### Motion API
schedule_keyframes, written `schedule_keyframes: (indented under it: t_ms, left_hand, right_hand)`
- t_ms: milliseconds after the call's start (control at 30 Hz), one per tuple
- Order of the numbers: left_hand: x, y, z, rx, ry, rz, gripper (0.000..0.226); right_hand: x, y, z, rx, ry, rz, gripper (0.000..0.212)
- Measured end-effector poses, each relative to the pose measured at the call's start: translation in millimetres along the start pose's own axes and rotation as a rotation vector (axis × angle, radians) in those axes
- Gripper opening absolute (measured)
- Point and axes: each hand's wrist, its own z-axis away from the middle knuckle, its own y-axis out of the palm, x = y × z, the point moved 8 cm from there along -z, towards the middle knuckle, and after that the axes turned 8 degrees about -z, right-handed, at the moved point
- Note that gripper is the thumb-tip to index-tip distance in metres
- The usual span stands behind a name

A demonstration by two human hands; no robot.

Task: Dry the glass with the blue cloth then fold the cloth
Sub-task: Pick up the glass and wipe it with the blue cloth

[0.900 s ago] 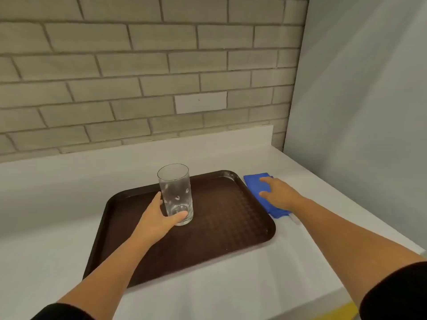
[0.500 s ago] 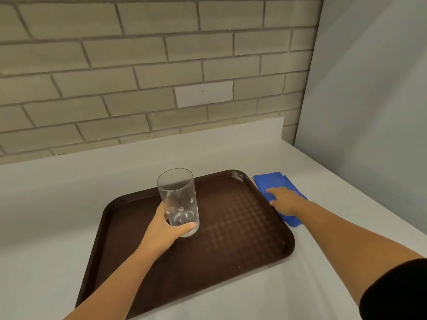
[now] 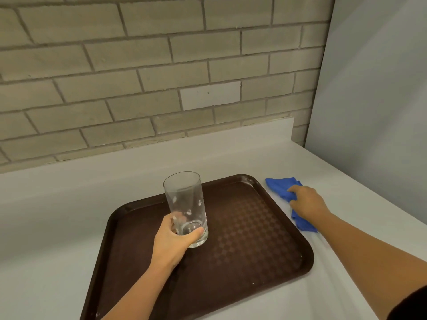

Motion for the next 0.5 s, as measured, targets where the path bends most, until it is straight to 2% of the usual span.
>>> schedule_keyframes:
  t_ms: [67, 167, 267, 333, 400, 500]
  left_hand:
    - [-8.3, -2.6, -3.1, -0.038, -0.013, 0.037, 0.05]
    - [-28.9, -1.6, -10.9, -0.028, -0.051, 0.138, 0.039]
    - [-58.8, 12.5, -17.3, 0.13, -0.117, 0.516, 0.026]
    - [-82.9, 18.5, -16.7, 0.226, -0.134, 0.681, 0.024]
    - [-106.2, 21.5, -13.1, 0.315, -0.103, 0.737, 0.032]
    - [-135.8, 21.1, 0.0, 0.447, -0.011, 0.761, 0.031]
  right_hand:
    - [6.9, -15.9, -3.2, -0.092, 0.017, -0.271, 0.027]
    - [39.8, -31.2, -5.3, -0.106, 0.009, -0.631, 0.024]
    - [94.4, -42.6, 4.8, -0.023, -0.05, -1.024, 0.022]
    - [133.5, -55.9, 23.2, -0.004, -0.16, -1.189, 0.025]
    - [167.8, -72.4, 52.2, -0.043, -0.343, -1.205, 0.037]
    - [206.6, -74.1, 107.7, -0.052, -0.652, -0.953, 0.04]
